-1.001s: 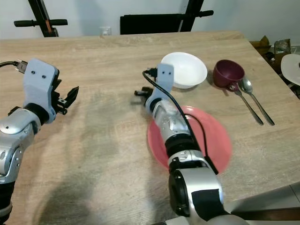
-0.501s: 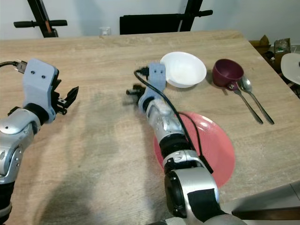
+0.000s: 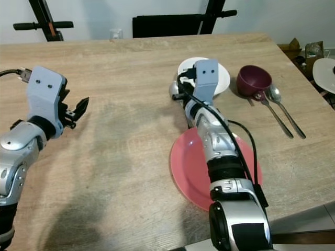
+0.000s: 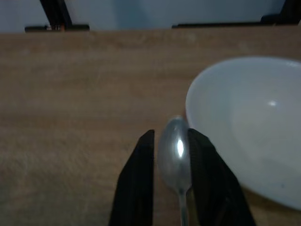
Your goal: Setting the table
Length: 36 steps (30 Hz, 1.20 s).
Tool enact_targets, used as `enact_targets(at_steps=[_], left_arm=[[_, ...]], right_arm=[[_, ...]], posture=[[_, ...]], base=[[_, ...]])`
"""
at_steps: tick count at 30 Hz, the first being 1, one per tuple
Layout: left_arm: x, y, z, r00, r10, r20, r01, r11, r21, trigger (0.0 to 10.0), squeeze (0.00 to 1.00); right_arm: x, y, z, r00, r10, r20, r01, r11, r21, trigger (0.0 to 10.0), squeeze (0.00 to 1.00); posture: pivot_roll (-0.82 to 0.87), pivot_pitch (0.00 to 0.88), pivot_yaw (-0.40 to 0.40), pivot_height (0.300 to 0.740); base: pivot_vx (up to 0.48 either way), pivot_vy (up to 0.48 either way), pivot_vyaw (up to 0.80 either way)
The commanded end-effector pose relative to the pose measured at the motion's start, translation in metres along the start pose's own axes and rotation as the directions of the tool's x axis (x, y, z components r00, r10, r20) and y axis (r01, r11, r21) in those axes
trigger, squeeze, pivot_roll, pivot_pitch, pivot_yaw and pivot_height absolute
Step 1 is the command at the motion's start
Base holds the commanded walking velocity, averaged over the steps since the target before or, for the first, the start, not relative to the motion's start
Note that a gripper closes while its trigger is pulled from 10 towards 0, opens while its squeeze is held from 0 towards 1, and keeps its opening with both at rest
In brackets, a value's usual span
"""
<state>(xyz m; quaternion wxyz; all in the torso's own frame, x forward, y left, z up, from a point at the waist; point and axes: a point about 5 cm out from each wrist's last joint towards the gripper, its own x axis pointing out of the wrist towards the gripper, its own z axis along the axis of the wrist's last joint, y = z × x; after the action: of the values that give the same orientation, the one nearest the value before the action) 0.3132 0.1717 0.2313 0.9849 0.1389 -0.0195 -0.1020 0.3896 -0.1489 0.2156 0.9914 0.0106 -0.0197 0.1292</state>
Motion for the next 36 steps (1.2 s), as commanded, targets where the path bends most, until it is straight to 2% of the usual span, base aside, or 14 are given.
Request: enact_targets(at_steps=[1, 2, 3, 4, 6, 10, 12, 15, 18, 22, 26, 28, 34, 36], left_arm=[[0.001, -0.003, -0.005, 1.0, -0.013, -0.026, 0.013, 1.0, 0.003, 10.0, 0.0], [0.002, -0.002, -0.004, 1.0, -0.014, -0.024, 0.014, 1.0, 0.004, 10.0, 0.0], [0.002, -0.002, -0.004, 1.0, -0.014, -0.023, 0.014, 1.0, 0.004, 10.0, 0.0], [0.002, -0.002, -0.003, 1.0, -0.013, -0.023, 0.013, 1.0, 0.004, 10.0, 0.0], [0.001, -0.001, -0.004, 1.0, -0.011, -0.023, 0.011, 1.0, 0.005, 10.0, 0.0], [0.001, 0.0, -0.004, 1.0, -0.006, -0.024, 0.006, 1.0, 0.006, 10.0, 0.0], [0.0, 0.0, -0.004, 1.0, -0.005, -0.024, 0.005, 1.0, 0.006, 10.0, 0.0], [-0.001, 0.0, -0.004, 1.0, -0.004, -0.024, 0.004, 1.0, 0.006, 10.0, 0.0], [-0.002, 0.003, -0.003, 1.0, 0.003, -0.025, -0.003, 1.0, 0.008, 10.0, 0.0], [-0.002, 0.003, -0.004, 1.0, 0.005, -0.025, -0.005, 1.0, 0.008, 10.0, 0.0], [-0.001, 0.002, -0.004, 1.0, 0.004, -0.025, -0.004, 1.0, 0.006, 10.0, 0.0], [-0.001, 0.001, -0.004, 1.0, 0.003, -0.024, -0.003, 1.0, 0.006, 10.0, 0.0], [0.001, -0.001, -0.004, 1.0, -0.002, -0.021, 0.002, 1.0, 0.003, 10.0, 0.0], [0.001, -0.001, -0.004, 1.0, -0.002, -0.02, 0.002, 1.0, 0.001, 10.0, 0.0]], right_arm=[[-0.003, -0.007, -0.018, 0.996, -0.034, -0.081, 0.032, 0.999, -0.015, 10.0, 1.0], [-0.003, -0.015, -0.028, 0.987, -0.1, -0.127, 0.093, 0.994, -0.056, 10.0, 1.0], [-0.003, -0.019, -0.031, 0.982, -0.129, -0.139, 0.12, 0.99, -0.07, 10.0, 0.87], [-0.003, -0.023, -0.033, 0.975, -0.165, -0.147, 0.153, 0.984, -0.087, 10.0, 0.0], [-0.003, -0.027, -0.035, 0.969, -0.198, -0.151, 0.185, 0.978, -0.094, 10.0, 0.0], [-0.002, -0.025, -0.04, 0.968, -0.182, -0.174, 0.164, 0.98, -0.113, 10.0, 0.0], [0.0, -0.015, -0.055, 0.959, -0.137, -0.248, 0.11, 0.987, -0.117, 10.0, 0.0], [0.0, -0.011, -0.061, 0.953, -0.131, -0.272, 0.097, 0.986, -0.133, 10.0, 0.0], [0.003, 0.012, -0.078, 0.938, -0.042, -0.345, -0.009, 0.99, -0.144, 10.0, 0.0], [0.005, 0.027, -0.081, 0.938, 0.01, -0.348, -0.056, 0.991, -0.124, 10.0, 0.0], [0.006, 0.047, -0.082, 0.941, 0.077, -0.329, -0.11, 0.99, -0.083, 10.0, 0.0], [0.006, 0.051, -0.082, 0.942, 0.091, -0.324, -0.12, 0.99, -0.071, 10.0, 0.0], [-0.001, 0.095, -0.078, 0.929, 0.259, -0.264, -0.274, 0.962, -0.018, 10.0, 0.0], [-0.005, 0.101, -0.078, 0.924, 0.284, -0.258, -0.299, 0.954, -0.019, 10.0, 0.0]], posture=[[-0.02, 0.147, 0.053, 0.74], [-0.02, 0.146, 0.054, 0.74], [-0.02, 0.145, 0.054, 0.74], [-0.02, 0.145, 0.054, 0.74], [-0.01, 0.145, 0.052, 0.74], [-0.01, 0.145, 0.048, 0.74], [0.0, 0.144, 0.047, 0.74], [0.0, 0.144, 0.047, 0.74], [0.0, 0.144, 0.047, 0.74], [0.01, 0.143, 0.046, 0.74], [0.0, 0.139, 0.043, 0.74], [0.0, 0.139, 0.043, 0.74], [-0.01, 0.127, 0.04, 0.74], [-0.01, 0.124, 0.036, 0.74]], base=[[0.0, 0.0, 0.0], [0.0, 0.0, 0.0], [0.0, 0.0, 0.0], [0.0, 0.0, 0.0], [0.0, 0.0, 0.0], [0.0, 0.0, 0.0], [0.0, 0.0, 0.0], [0.0, 0.0, 0.0], [0.0, 0.0, 0.0], [0.0, 0.0, 0.0], [0.0, 0.0, 0.0], [0.0, 0.0, 0.0], [0.0, 0.0, 0.0], [0.0, 0.0, 0.0]])
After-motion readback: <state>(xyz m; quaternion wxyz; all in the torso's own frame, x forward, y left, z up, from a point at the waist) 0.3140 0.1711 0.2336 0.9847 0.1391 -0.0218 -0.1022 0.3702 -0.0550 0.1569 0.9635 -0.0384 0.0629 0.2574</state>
